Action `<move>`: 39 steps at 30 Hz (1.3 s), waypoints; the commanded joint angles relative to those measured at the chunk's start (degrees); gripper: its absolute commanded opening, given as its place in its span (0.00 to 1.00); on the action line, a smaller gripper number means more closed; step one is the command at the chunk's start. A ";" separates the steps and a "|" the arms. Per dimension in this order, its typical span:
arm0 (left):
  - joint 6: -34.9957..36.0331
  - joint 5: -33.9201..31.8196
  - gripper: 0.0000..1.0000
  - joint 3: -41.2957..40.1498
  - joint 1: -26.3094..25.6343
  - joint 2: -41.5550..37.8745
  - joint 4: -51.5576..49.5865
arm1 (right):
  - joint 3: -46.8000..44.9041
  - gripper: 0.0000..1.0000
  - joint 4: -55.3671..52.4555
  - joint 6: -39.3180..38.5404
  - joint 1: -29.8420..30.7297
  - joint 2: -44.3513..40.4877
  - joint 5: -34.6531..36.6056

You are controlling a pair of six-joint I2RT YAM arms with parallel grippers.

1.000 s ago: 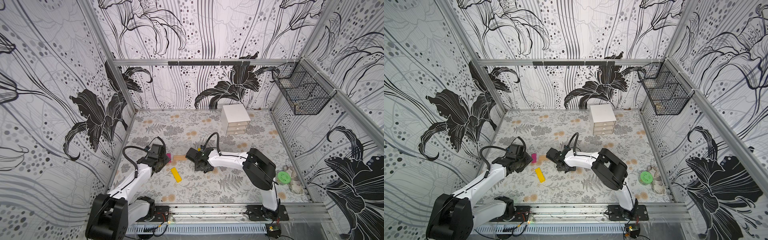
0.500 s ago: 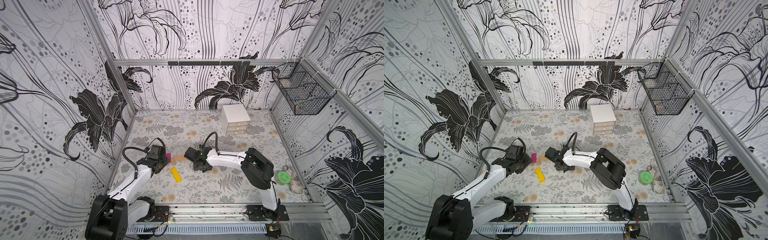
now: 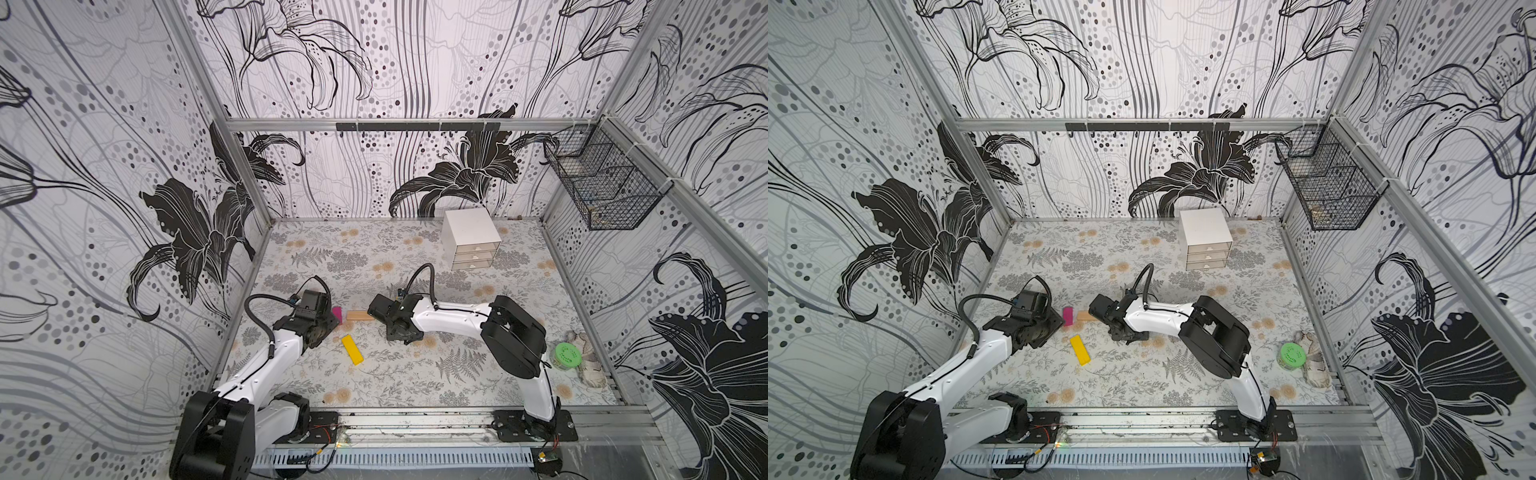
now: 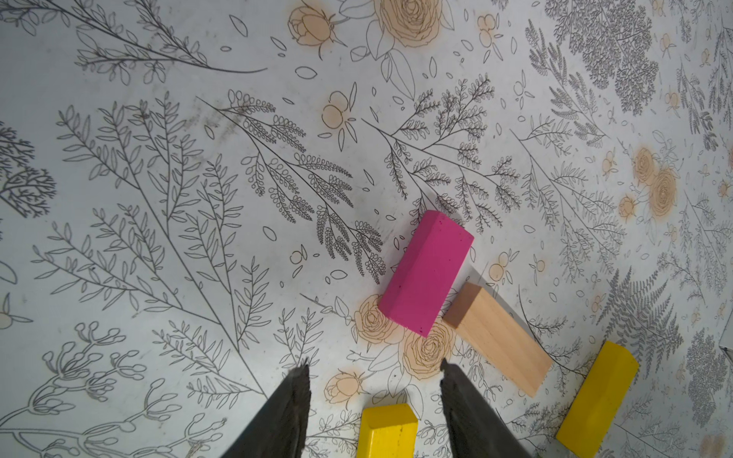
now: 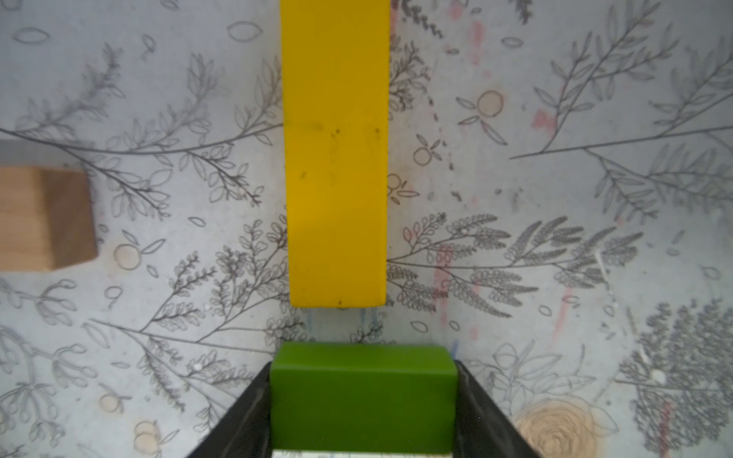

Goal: Assemble the letter h with building blocks
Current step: Assemble the building block at the center of the board.

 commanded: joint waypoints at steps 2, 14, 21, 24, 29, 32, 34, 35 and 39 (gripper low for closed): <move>0.68 -0.16 0.56 -0.78 -0.25 0.00 0.20 | -2.48 0.45 -3.52 0.74 -0.88 0.59 1.20; 0.72 -0.24 0.56 -0.70 -0.20 0.09 0.19 | -2.79 0.45 -2.85 -1.87 -1.93 -0.44 1.50; 0.72 -0.41 0.56 -0.63 -0.21 0.00 0.12 | -2.74 0.45 -2.15 -1.70 -1.96 -0.16 0.97; 0.78 -0.33 0.56 -0.52 -0.20 0.00 0.06 | -2.55 0.46 -2.02 -1.52 -1.99 0.00 1.01; 0.79 -0.46 0.56 -0.43 -0.26 -0.25 -0.13 | -1.63 0.46 -2.22 -1.75 -2.02 1.01 0.70; 0.83 -0.42 0.56 -0.50 -0.21 -0.26 -0.10 | -1.38 0.49 -2.53 -1.80 -2.08 1.26 0.71; 0.84 -0.46 0.56 -0.63 -0.19 -0.26 -0.14 | -1.30 0.52 -2.67 -1.88 -2.00 1.31 0.80; 0.77 -0.50 0.56 -0.61 -0.22 -0.19 -0.07 | -1.31 0.54 -2.74 -1.90 -2.02 1.30 0.83; 0.87 -0.42 0.56 -0.26 -0.23 0.03 -0.09 | -0.76 0.57 -2.60 -2.13 -2.01 1.48 0.54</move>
